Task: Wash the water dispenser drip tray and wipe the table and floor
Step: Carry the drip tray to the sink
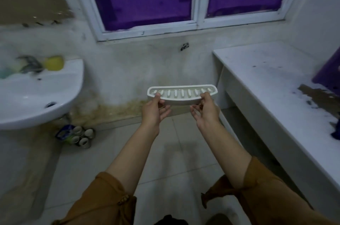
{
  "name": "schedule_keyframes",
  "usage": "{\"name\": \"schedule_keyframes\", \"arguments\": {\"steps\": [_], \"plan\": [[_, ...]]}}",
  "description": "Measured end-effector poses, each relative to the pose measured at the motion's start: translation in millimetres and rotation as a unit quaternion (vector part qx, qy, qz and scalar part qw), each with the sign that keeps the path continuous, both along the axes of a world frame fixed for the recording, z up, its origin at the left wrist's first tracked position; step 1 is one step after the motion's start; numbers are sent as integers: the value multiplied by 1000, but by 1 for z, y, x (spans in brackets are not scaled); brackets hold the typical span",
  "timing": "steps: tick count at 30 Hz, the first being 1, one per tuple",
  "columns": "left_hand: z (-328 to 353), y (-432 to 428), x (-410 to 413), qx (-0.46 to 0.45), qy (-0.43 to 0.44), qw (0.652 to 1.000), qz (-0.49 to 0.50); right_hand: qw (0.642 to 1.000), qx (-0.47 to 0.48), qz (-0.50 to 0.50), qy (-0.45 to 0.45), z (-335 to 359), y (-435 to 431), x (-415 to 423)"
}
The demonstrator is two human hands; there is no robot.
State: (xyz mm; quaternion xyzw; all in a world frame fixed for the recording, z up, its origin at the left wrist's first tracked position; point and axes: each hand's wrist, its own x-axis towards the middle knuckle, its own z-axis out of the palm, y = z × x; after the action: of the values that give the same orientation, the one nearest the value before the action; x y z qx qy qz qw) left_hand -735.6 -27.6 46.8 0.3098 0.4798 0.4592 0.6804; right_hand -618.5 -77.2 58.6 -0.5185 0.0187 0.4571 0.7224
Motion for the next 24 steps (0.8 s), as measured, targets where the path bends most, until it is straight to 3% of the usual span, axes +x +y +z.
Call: {"name": "schedule_keyframes", "arguments": {"steps": [9,24], "plan": [[-3,-18,-161,-6,16,998,64,996,-13,83,5,-13,3,-150],[-8,44,-311,-22,-16,981,190,978,-16,209,4,-13,95,-296]]}}
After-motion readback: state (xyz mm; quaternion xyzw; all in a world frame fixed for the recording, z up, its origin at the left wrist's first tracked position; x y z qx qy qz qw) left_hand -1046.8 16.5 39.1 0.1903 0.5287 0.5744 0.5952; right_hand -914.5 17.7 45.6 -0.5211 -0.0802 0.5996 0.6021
